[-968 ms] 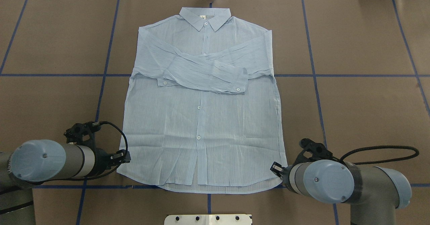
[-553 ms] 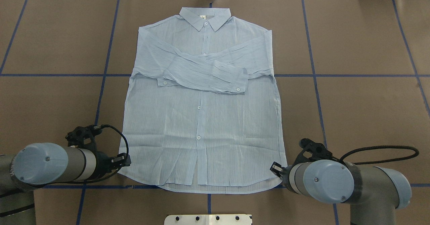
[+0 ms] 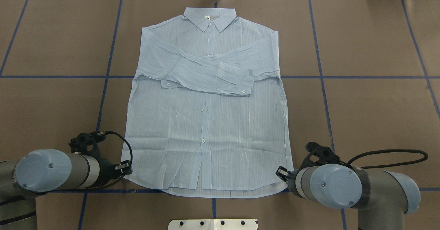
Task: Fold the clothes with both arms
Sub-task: 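Lower both grippers and pinch the two hem corners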
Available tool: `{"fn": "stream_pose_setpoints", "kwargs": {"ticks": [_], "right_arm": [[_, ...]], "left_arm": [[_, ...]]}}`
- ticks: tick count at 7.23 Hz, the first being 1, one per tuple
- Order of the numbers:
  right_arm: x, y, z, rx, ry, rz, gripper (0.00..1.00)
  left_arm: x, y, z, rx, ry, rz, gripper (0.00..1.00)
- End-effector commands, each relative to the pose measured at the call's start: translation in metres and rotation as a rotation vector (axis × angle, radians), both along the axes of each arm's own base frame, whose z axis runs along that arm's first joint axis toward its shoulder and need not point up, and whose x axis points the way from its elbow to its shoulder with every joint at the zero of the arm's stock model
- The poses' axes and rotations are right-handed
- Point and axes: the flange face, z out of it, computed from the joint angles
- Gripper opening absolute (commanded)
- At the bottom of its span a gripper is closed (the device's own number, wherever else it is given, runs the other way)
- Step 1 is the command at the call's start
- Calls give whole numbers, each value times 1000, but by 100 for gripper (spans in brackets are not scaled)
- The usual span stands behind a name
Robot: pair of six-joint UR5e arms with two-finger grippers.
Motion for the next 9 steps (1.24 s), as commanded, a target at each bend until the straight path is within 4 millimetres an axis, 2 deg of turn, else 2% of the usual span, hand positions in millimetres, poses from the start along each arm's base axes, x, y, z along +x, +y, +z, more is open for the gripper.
{"fn": "stream_pose_setpoints", "kwargs": {"ticks": [1, 2, 3, 4, 6, 7, 9], "right_arm": [[0, 0, 0, -1, 0, -1, 0], [0, 0, 0, 0, -2, -1, 0], [0, 0, -1, 0, -3, -1, 0], [0, 0, -1, 0, -3, -1, 0], [1, 1, -2, 5, -6, 2, 0], [3, 4, -6, 7, -13, -2, 0], [8, 19, -12, 41, -22, -7, 0]], "left_arm": [[2, 3, 0, 0, -1, 6, 37], [1, 3, -2, 1, 4, 6, 27], [1, 3, -2, 1, 4, 6, 8], [1, 3, -2, 2, 4, 6, 0], [0, 4, -3, 1, 7, 11, 0], [-3, 6, -11, 3, 23, 14, 0], [-22, 16, -46, -60, 33, 26, 0]]}}
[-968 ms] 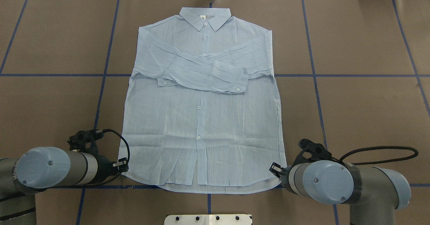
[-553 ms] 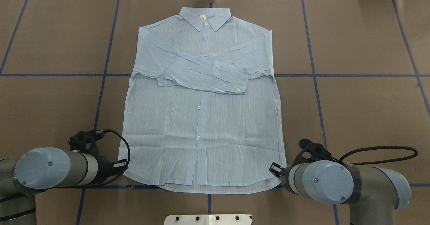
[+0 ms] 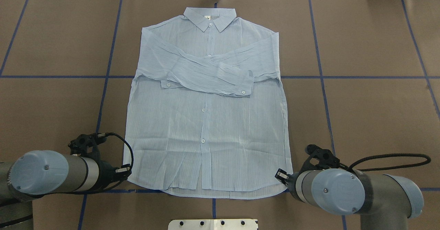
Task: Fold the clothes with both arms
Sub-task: 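Lift the hem with both grippers and pull it toward the collar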
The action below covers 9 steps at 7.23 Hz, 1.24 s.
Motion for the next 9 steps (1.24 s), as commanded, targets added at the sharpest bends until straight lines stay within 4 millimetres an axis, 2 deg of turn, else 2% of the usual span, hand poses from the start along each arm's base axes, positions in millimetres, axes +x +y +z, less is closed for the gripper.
{"fn": "stream_pose_setpoints", "kwargs": {"ticks": [1, 3, 4, 5, 6, 7, 8, 9], "right_arm": [[22, 14, -8, 21, -19, -10, 0], [55, 29, -13, 21, -31, -30, 0], [59, 29, -15, 21, -36, -30, 0], [64, 25, -23, 28, -52, -16, 0], [68, 12, -26, 58, -53, 36, 0], [73, -3, -31, 69, -62, 79, 0], [82, -29, -47, 75, -96, 140, 0], [96, -57, -59, 80, -109, 207, 0]], "left_arm": [[-14, 14, -30, -106, 7, -26, 0], [-12, 35, -45, -180, 36, -30, 0], [-14, 43, -50, -233, 47, -10, 0], [-17, 44, -60, -219, 68, 6, 0], [-19, 39, -67, -215, 81, -3, 0], [-21, 24, -77, -206, 106, -35, 0], [-41, -18, -108, -187, 179, -121, 0], [-63, -48, -121, -196, 216, -162, 0]]}}
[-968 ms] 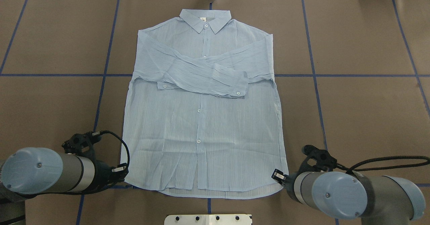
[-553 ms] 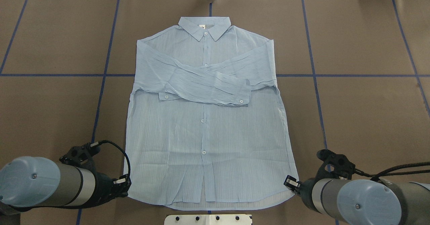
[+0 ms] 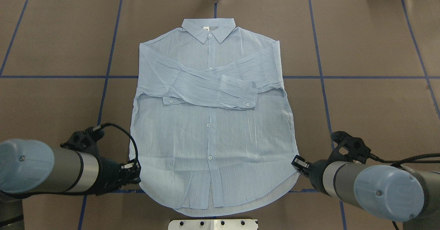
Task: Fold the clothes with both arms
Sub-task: 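Lift the hem with both grippers and pull it toward the collar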
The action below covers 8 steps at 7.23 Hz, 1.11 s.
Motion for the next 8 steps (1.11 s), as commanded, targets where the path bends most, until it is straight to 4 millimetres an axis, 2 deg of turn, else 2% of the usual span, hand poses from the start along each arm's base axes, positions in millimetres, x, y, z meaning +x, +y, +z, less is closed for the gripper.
{"fn": "stream_pose_setpoints", "kwargs": {"ticks": [1, 2, 3, 5, 6, 8], "right_arm": [[22, -49, -28, 6, -19, 119, 0], [29, -63, -40, -1, 3, 149, 0], [34, -77, -63, -9, 1, 177, 0], [38, -109, -81, -24, 57, 217, 0], [31, -124, -74, -19, 86, 211, 0], [14, -179, -67, -3, 156, 220, 0]], "left_arm": [[-59, -73, -32, -17, 81, -118, 0], [-87, -95, -33, -30, 93, -151, 0], [-102, -105, -34, 25, 88, -145, 0], [-101, -131, -16, 62, 34, -154, 0], [-98, -149, -16, 69, 26, -172, 0], [-73, -209, -17, 78, -7, -207, 0]]}}
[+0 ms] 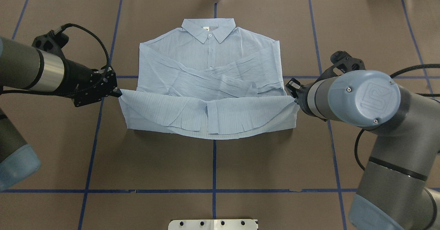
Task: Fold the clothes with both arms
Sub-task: 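Carry the hem over the shirt body up to the collar with both grippers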
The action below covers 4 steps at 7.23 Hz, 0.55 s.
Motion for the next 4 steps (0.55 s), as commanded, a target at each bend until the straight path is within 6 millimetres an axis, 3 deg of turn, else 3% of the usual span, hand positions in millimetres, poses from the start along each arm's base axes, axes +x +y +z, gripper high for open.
{"fn": "stream_pose_setpoints", "kwargs": {"ticks": [1, 2, 4], "right_arm": [[-10, -58, 5, -18, 52, 1, 0], [-9, -89, 3, -28, 42, 0, 0], [-22, -162, 32, -37, 8, -9, 0]], "left_arm": [[19, -66, 1, 2, -34, -43, 0], [27, -89, 5, 9, -60, -47, 0], [30, -133, 42, 19, -66, -82, 0]]}}
